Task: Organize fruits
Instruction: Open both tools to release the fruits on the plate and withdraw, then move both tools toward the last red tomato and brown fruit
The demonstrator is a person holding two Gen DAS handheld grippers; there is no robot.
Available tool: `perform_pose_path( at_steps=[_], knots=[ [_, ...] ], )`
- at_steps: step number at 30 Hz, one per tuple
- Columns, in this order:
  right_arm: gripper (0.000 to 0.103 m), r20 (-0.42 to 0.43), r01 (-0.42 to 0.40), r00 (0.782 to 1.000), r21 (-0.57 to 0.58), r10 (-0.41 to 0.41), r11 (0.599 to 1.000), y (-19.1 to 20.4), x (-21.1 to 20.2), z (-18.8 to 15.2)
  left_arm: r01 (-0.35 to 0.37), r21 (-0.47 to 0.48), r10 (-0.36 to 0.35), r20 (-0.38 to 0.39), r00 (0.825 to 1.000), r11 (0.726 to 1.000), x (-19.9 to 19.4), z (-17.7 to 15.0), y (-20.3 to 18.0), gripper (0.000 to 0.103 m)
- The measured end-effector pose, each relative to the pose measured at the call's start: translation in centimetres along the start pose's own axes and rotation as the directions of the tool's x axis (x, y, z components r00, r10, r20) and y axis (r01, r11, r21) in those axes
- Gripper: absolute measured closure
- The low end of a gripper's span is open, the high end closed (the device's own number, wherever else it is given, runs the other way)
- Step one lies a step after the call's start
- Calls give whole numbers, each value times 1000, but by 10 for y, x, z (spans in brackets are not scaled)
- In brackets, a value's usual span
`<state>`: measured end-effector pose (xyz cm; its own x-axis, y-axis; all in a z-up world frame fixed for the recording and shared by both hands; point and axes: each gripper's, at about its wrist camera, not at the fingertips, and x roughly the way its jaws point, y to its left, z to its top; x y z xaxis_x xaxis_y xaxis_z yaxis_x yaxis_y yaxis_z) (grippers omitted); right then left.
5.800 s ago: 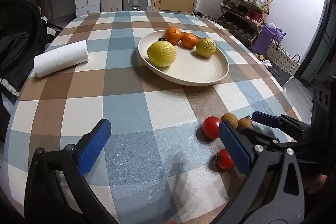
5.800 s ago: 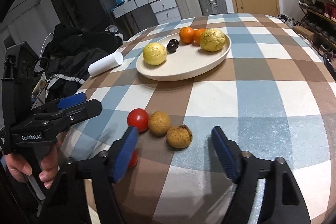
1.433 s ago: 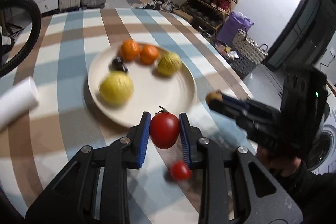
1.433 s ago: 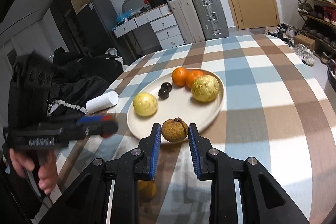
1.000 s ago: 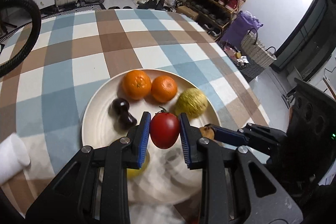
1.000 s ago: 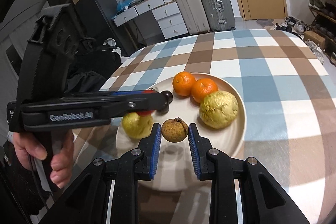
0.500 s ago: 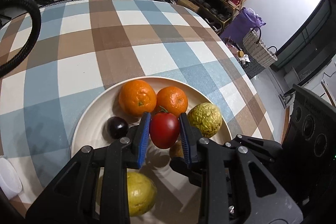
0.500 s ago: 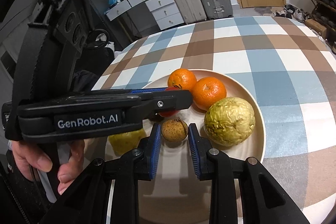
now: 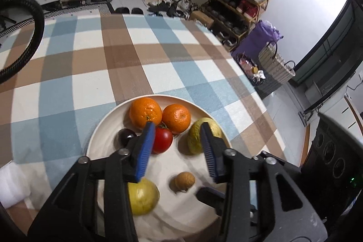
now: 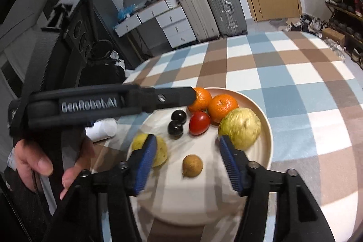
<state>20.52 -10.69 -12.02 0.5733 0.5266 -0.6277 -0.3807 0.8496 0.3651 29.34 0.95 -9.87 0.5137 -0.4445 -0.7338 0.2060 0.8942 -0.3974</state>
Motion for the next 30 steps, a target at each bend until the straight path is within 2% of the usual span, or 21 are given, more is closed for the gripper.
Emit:
perform_pose_path(
  at_steps=[6,11,15,19,24,30],
  knots=[
    [25,80,30,996,-27,-28,999,6,-46,-16,-42,7,41,99,994,999,-52,-18,-14,37],
    [13,114,64,992,-7,-63,998,2,-75,-30,-116,32,108,183,977,993,-91,-44,-33,21],
    [3,159,100,983,-15,-96,995,5,-98,-43,-166,48,150,238,959,985,-116,-72,-50,21],
    [1,206,121,972,-27,-112,992,11,-118,-54,-193,23,178,296,938,981,-134,-98,-60,16],
    [0,232,131,966,-47,-116,990,17,-131,-65,-198,-1,189,312,931,980,-145,-122,-65,4],
    [0,250,144,960,-67,-124,987,22,-141,-77,-226,-33,224,323,919,974,-149,-148,-67,1]
  ],
)
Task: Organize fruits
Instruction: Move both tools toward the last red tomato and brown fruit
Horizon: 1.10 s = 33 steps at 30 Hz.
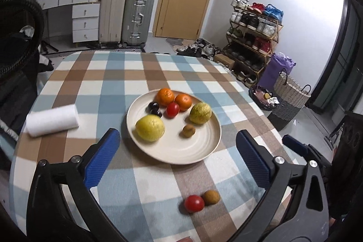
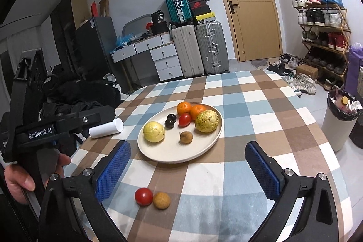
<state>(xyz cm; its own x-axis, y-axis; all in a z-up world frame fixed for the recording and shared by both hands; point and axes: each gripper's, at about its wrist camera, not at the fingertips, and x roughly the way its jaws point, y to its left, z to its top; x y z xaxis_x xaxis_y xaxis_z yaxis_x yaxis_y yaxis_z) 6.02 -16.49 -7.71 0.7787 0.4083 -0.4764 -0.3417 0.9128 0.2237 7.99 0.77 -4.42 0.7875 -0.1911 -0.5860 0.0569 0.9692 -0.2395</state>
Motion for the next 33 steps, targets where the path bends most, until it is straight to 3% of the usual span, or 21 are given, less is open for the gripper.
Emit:
perform_pose_path(
  at_steps=[11,22,25,30,33],
  knots=[
    [0,-91,-9,996,1,9,1000,1,8,-29,-58,-15,57,-62,996,998,10,-54,13,1],
    [2,-275,-27,961,-38,15,999,9,44,-64,-53,-45,46,-154,987,998,27,-91,26,1],
    [8,-292,-35,956,-44,21,998,11,50,-67,-52,-46,44,-164,985,998,30,-94,27,1],
    [34,-340,-47,940,-65,22,997,14,60,-69,-33,-59,23,-172,985,998,33,-96,30,1],
    [41,-347,-71,937,-55,47,996,15,62,-69,-27,-58,16,-174,985,998,33,-96,29,1]
  ],
)
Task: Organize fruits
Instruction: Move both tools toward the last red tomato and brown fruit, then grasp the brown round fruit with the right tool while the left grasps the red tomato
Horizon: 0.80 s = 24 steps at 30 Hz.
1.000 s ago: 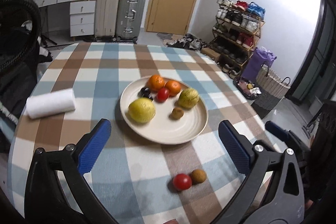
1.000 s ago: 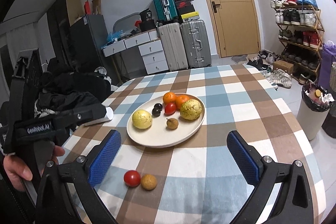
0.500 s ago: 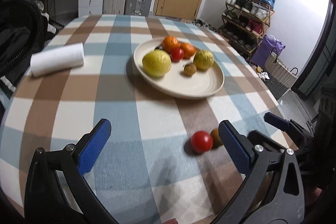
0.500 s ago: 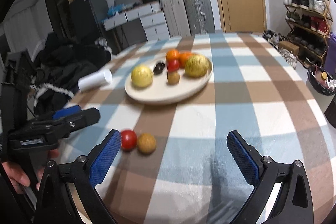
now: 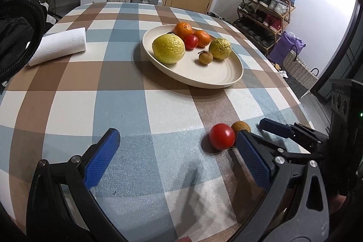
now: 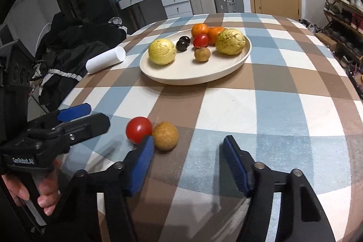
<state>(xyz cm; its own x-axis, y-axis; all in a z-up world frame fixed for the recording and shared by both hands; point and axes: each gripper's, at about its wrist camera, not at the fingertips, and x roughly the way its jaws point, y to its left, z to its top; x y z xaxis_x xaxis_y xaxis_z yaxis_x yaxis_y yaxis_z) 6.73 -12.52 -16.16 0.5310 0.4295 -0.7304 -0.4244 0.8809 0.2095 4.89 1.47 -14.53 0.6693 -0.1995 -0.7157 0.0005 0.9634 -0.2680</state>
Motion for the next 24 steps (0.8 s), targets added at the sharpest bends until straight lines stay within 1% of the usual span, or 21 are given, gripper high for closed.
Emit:
perform_pose_path(
  at_steps=[4,6,7,12,13,19,24],
  knots=[
    [49,-6,-23,1000,-19,23,1000,5,1,3,9,-4,-9,-8,1000,1000,3,0,0,1],
    [56,-13,-44,999,-23,44,999,7,3,4,15,-6,-15,-14,1000,1000,6,1,0,1],
    [57,-18,-52,999,-25,51,998,8,4,4,15,-5,-15,-16,1000,1000,5,0,0,1],
    [73,-27,-93,995,-26,92,995,10,7,5,17,-4,-17,-19,1000,1000,7,0,-1,1],
    [74,-28,-103,994,-25,102,994,10,7,4,17,-5,-17,-21,1000,1000,7,0,0,1],
    [76,-20,-126,992,0,126,992,6,5,3,19,0,-19,-25,999,1000,7,1,-2,1],
    [76,33,-125,992,29,124,992,-3,-9,2,32,16,-31,-38,999,999,10,1,-7,1]
  ],
)
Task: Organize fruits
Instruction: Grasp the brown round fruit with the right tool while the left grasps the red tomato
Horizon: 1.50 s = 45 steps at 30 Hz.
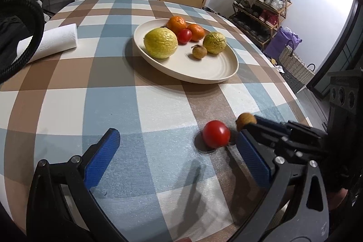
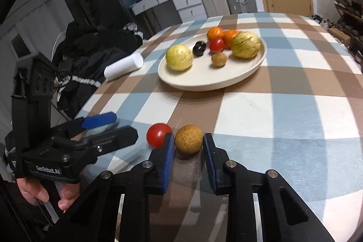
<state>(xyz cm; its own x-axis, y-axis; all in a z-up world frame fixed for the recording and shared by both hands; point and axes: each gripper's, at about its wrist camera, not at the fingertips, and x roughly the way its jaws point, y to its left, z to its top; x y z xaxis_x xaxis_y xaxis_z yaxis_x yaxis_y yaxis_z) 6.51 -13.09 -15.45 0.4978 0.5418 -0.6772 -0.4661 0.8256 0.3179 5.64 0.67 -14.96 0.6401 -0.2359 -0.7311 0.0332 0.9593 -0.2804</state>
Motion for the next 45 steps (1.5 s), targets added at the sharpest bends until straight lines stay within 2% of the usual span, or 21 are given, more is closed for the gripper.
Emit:
perform_pose_path(
  at_steps=[9,14,19,23,25,28,33,39,45],
  knots=[
    [76,43,33,999,13,-33,999,-11,-17,1,-16,52,18,-41,999,999,15,2,-16,1],
    [76,59,46,997,21,-47,999,-17,-24,0,49,51,-46,-63,997,997,22,3,-22,1],
    [76,59,54,997,34,-56,998,-22,-25,-2,78,52,-74,-75,994,996,27,6,-27,3],
    [76,62,57,996,35,-59,998,-24,-25,-3,103,73,-97,-79,992,992,29,5,-31,29],
    [76,61,56,996,35,-58,998,-24,-25,-4,106,85,-100,-80,992,991,29,4,-32,30],
    [76,57,57,997,34,-58,998,-24,-25,-4,123,86,-116,-86,990,989,30,5,-33,40],
    [76,59,57,997,35,-59,998,-24,-26,-3,143,103,-133,-103,986,984,31,4,-34,74],
    [76,57,55,997,23,-56,998,-21,-24,-1,192,173,-175,-106,979,966,26,3,-43,76],
    [76,62,49,997,13,-50,999,-17,-22,8,217,150,-209,-68,976,965,16,19,-34,76]
  ],
)
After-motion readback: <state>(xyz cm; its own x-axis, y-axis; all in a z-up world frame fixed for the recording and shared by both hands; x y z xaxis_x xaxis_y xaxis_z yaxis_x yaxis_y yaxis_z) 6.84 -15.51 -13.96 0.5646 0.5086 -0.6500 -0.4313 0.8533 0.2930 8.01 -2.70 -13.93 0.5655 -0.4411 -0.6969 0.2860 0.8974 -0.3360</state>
